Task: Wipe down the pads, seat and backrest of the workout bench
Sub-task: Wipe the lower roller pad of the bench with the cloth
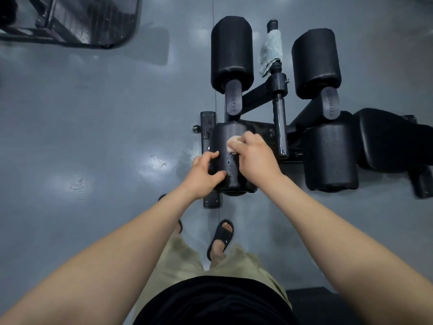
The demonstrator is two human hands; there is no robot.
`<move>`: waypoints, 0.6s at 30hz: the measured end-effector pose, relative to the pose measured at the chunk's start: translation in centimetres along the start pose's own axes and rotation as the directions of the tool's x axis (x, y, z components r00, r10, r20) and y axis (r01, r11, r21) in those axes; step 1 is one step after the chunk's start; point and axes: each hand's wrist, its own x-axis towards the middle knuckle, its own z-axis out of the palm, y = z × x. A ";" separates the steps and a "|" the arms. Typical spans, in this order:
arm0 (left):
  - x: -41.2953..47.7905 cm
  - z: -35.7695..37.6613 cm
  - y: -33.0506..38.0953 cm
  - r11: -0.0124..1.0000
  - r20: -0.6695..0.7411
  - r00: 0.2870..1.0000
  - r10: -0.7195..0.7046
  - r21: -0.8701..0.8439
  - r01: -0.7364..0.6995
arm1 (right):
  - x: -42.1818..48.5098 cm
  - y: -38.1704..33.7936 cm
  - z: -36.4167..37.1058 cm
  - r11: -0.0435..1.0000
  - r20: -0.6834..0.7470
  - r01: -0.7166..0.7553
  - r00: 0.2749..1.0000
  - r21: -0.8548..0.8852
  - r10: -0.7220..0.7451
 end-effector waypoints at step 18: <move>-0.8 0.4 0.0 0.997 -0.027 1.000 0.011 -0.081 -0.013 | -1.4 -0.3 0.5 0.997 -0.003 -0.057 0.998 0.052 0.057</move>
